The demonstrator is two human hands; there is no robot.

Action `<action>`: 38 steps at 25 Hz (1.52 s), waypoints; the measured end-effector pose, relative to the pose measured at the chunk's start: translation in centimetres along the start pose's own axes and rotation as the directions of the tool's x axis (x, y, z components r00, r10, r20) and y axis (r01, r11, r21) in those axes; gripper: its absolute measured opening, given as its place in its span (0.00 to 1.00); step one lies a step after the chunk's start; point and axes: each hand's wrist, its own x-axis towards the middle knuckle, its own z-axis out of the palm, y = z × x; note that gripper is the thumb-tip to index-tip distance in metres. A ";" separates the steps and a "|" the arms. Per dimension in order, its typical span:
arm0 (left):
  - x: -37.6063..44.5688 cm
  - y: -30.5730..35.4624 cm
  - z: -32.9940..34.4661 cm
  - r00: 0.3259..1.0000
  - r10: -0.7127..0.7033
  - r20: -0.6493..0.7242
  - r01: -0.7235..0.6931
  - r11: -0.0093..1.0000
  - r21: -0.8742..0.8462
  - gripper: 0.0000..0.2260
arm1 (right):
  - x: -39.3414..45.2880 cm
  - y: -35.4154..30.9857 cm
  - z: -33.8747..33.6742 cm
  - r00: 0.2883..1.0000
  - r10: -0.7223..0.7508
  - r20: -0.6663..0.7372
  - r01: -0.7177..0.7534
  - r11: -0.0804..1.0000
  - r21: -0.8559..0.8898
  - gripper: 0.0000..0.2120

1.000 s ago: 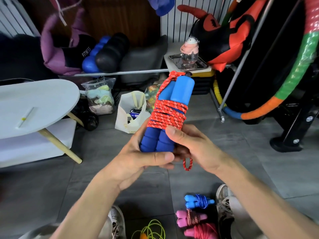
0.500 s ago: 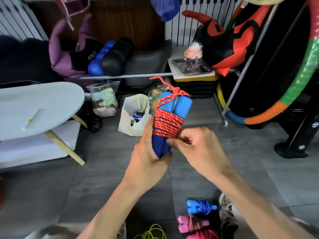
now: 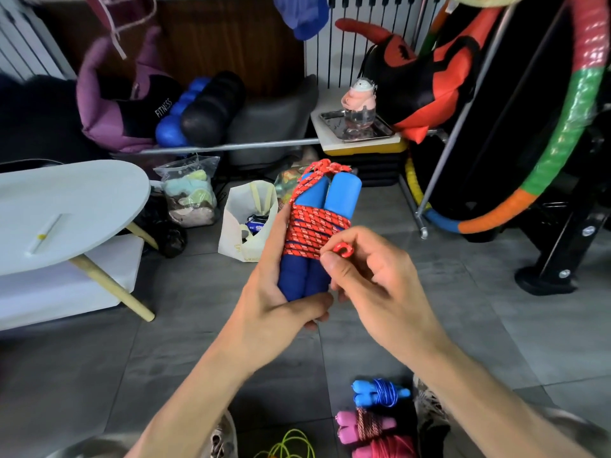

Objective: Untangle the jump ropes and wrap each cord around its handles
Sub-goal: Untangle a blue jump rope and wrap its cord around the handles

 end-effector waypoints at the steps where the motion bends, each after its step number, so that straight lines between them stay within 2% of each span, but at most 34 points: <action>1: -0.2 0.4 0.0 1.000 -0.008 0.008 0.008 1.000 -0.002 0.48 | -0.2 -0.2 -0.2 1.000 -0.010 -0.014 0.010 0.999 0.048 0.03; 4: -0.7 1.4 0.7 0.999 0.040 0.002 -0.040 0.999 0.005 0.49 | -0.6 -1.5 -1.0 0.999 -0.043 -0.034 0.049 0.979 0.200 0.03; 7: -1.5 2.7 1.7 0.991 0.132 -0.002 -0.131 0.991 0.010 0.49 | -1.0 -2.7 -1.8 0.992 -0.124 0.025 0.121 0.989 0.084 0.02; 10: -4.1 3.9 3.1 0.983 0.176 0.043 -0.180 0.979 0.100 0.45 | -2.7 -4.2 -2.0 0.980 -0.190 -0.063 0.185 0.980 -0.075 0.04; 12: -6.5 4.2 4.0 0.985 0.174 -0.004 -0.172 0.978 0.116 0.43 | -5.2 -5.2 -1.5 0.968 -0.208 -0.141 0.200 0.977 -0.068 0.07; 14: -9.2 3.9 4.7 0.967 0.230 -0.105 -0.207 0.959 0.195 0.37 | -8.1 -5.7 -0.7 0.960 -0.213 -0.183 0.211 0.977 -0.031 0.06; 17: -13.1 2.5 5.5 0.937 0.285 -0.201 -0.221 0.931 0.289 0.27 | -12.7 -5.8 0.0 0.965 -0.179 -0.192 0.172 0.984 -0.055 0.05; 19: -15.3 1.3 6.0 0.922 0.315 -0.224 -0.230 0.913 0.337 0.22 | -15.6 -5.3 0.5 0.975 -0.102 -0.199 0.086 0.992 -0.089 0.06; 21: -17.3 0.5 6.7 0.904 0.355 -0.240 -0.189 0.833 0.520 0.19 | -18.0 -5.0 1.1 0.978 -0.014 -0.207 -0.006 0.996 -0.092 0.05; 23: -19.1 -0.5 7.2 0.929 0.281 -0.242 -0.112 0.835 0.539 0.16 | -20.0 -4.8 1.3 0.979 0.003 -0.203 -0.037 0.986 -0.163 0.05; 25: -21.0 -1.4 7.4 0.969 0.094 -0.228 0.011 0.908 0.419 0.16 | -21.8 -4.5 1.4 0.980 0.036 -0.198 -0.079 0.974 -0.213 0.04; 27: -22.4 -2.0 7.3 0.982 -0.005 -0.189 0.071 0.937 0.343 0.13 | -23.2 -4.4 1.4 0.969 0.186 -0.161 -0.207 0.971 -0.123 0.02; 29: -23.1 -1.7 7.4 0.988 0.025 -0.150 0.038 0.915 0.401 0.10 | -24.2 -4.3 1.4 0.956 0.253 -0.150 -0.269 0.958 -0.103 0.03; 34: -22.4 -1.2 7.2 0.988 0.102 -0.118 -0.005 0.776 0.630 0.06 | -25.0 -4.2 1.5 0.941 0.232 -0.248 -0.275 0.949 -0.154 0.10; 38: -22.3 -1.6 6.7 0.992 0.117 -0.040 -0.062 0.754 0.654 0.05 | -25.6 -3.9 1.4 0.957 0.174 -0.233 -0.223 0.954 -0.202 0.09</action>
